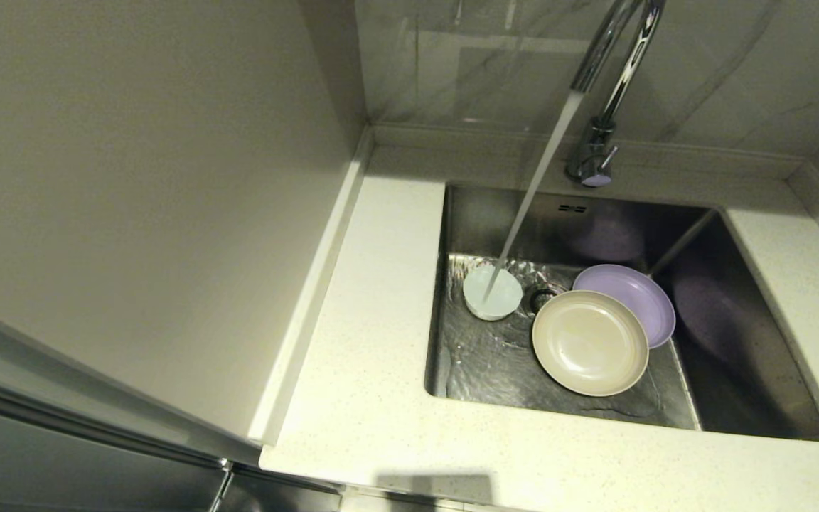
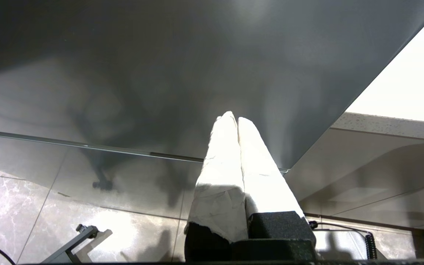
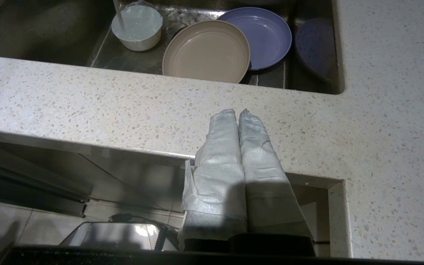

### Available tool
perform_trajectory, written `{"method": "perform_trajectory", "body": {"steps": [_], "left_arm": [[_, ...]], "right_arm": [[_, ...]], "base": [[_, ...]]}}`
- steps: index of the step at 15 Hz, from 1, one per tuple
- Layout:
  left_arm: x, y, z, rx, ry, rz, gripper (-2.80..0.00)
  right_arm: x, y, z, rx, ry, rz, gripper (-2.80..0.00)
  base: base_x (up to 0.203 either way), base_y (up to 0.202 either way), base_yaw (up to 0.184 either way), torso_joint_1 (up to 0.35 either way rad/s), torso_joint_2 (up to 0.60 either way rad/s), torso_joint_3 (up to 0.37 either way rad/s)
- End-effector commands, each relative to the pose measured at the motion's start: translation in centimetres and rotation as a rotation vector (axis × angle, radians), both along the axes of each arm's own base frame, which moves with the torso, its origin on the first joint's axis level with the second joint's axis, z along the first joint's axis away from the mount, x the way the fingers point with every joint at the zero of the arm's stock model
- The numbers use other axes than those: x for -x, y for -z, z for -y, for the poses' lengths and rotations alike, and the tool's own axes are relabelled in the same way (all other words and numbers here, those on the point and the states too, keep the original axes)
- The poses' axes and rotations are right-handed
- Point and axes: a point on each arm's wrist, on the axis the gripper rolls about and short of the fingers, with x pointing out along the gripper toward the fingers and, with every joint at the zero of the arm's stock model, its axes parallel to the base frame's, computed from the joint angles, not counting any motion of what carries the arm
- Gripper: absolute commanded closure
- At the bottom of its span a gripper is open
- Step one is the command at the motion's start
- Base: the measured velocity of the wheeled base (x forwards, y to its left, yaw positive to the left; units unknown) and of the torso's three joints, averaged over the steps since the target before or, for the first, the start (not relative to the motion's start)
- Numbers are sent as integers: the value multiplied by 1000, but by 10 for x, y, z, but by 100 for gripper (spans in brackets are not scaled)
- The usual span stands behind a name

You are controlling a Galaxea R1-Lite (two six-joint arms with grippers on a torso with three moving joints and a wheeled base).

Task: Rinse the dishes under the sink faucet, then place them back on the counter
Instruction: Turn off the faucet

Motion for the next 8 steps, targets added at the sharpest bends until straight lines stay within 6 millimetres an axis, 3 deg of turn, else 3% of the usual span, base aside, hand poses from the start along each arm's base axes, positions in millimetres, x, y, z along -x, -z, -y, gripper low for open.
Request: {"method": "perform_trajectory", "body": {"steps": [1,4,8], "left_arm": [[0,0,0,0,0,2,0],[0,0,0,0,0,2,0],[0,0,0,0,0,2,0]], "right_arm": [[0,0,0,0,-1,0,0],[2,-1,0,3,-2,-30,0],[13,-28,0,3,-14,-76,0]], "base": [[0,0,0,0,0,0],[0,0,0,0,0,0],[0,0,0,0,0,0]]}}
